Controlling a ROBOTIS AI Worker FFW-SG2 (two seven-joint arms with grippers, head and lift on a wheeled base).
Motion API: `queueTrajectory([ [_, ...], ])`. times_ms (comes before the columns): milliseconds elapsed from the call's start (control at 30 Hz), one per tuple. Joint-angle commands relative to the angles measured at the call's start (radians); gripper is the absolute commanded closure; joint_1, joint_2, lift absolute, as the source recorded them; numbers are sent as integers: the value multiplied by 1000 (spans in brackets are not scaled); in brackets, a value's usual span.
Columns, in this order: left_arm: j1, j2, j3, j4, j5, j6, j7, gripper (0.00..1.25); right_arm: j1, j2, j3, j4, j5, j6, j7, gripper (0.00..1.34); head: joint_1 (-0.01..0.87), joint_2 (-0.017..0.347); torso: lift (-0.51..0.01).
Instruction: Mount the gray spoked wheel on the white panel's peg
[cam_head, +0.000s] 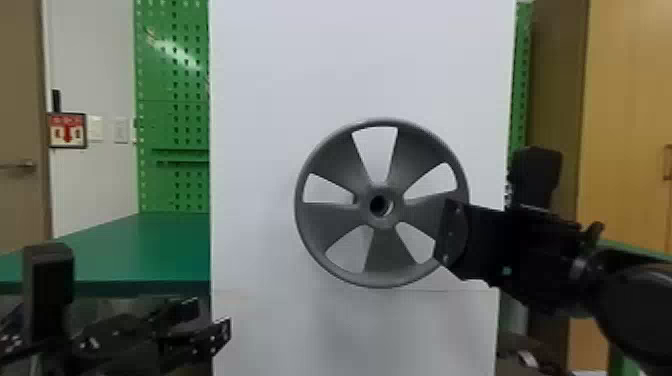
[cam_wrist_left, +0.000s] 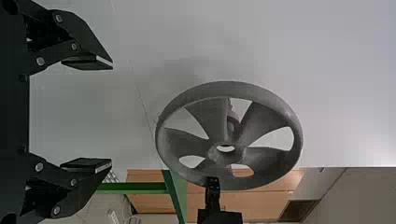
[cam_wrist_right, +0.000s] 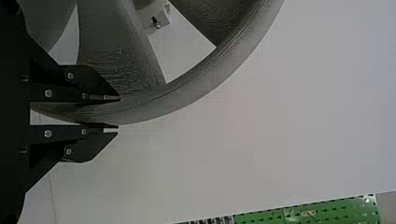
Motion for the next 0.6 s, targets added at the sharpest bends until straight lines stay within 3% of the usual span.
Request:
queueTrajectory([
  [0, -3, 0, -3, 0, 0, 0, 0, 504, -2, 3, -4, 8, 12, -7, 12, 1325, 84, -8, -484],
  [567, -3, 0, -3, 0, 0, 0, 0, 504, -15, 21, 10, 50, 34, -29, 46, 1325, 84, -8, -484],
])
